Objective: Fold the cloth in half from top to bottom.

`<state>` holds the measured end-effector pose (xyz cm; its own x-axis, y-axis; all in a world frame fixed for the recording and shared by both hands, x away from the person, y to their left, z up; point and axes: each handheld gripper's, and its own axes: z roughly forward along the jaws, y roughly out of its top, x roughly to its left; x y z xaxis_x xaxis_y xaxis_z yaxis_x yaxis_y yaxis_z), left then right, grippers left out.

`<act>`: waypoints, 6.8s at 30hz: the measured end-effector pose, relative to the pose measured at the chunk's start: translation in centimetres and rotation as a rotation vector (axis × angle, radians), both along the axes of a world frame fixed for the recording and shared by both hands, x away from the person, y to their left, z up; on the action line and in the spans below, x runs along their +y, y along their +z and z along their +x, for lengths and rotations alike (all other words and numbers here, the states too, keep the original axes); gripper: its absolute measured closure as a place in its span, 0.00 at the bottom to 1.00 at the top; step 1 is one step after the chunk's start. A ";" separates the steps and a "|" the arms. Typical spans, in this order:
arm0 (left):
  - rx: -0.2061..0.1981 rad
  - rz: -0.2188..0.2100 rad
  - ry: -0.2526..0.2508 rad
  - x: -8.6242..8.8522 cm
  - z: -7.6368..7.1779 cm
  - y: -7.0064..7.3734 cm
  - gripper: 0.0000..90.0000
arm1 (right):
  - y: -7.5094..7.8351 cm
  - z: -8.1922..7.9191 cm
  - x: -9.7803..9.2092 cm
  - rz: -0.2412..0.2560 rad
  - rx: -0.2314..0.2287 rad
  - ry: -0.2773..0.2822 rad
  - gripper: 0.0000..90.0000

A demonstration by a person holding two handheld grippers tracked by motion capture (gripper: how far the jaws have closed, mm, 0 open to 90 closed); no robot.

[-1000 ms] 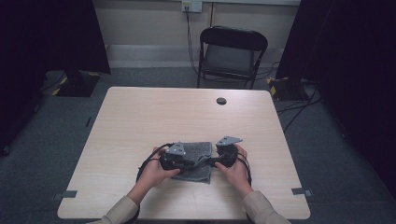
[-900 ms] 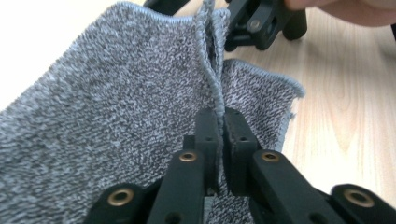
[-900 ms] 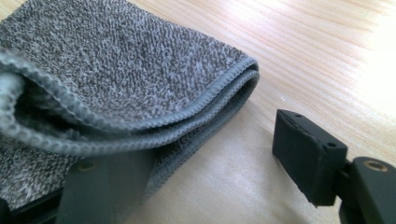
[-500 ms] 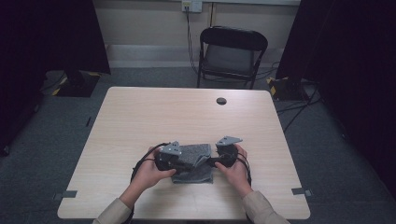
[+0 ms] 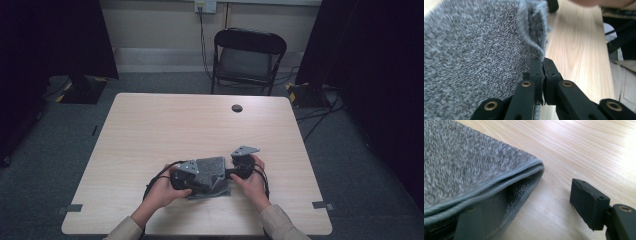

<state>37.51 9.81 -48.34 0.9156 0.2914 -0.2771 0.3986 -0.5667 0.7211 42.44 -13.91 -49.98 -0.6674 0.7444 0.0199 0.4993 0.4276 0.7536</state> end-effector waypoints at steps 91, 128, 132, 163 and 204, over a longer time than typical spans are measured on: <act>-0.156 0.076 0.108 4.8 -0.6 -0.1 0.70 | 0.3 -6.3 -1.5 0.007 -0.035 0.188 0.24; -0.177 0.049 0.248 10.7 -1.6 1.9 0.18 | 2.6 -7.0 -6.9 0.070 0.000 0.208 0.18; -0.174 0.053 0.251 11.1 -1.5 1.7 0.18 | 2.8 -7.1 -7.9 0.079 -0.009 0.189 0.18; -0.167 0.064 0.306 14.5 -1.7 1.5 0.18 | 1.9 -8.2 -13.9 0.107 0.024 0.106 0.20; -0.163 0.070 0.388 19.3 -2.0 0.6 0.18 | 1.0 -9.4 -19.1 0.075 0.026 0.000 0.22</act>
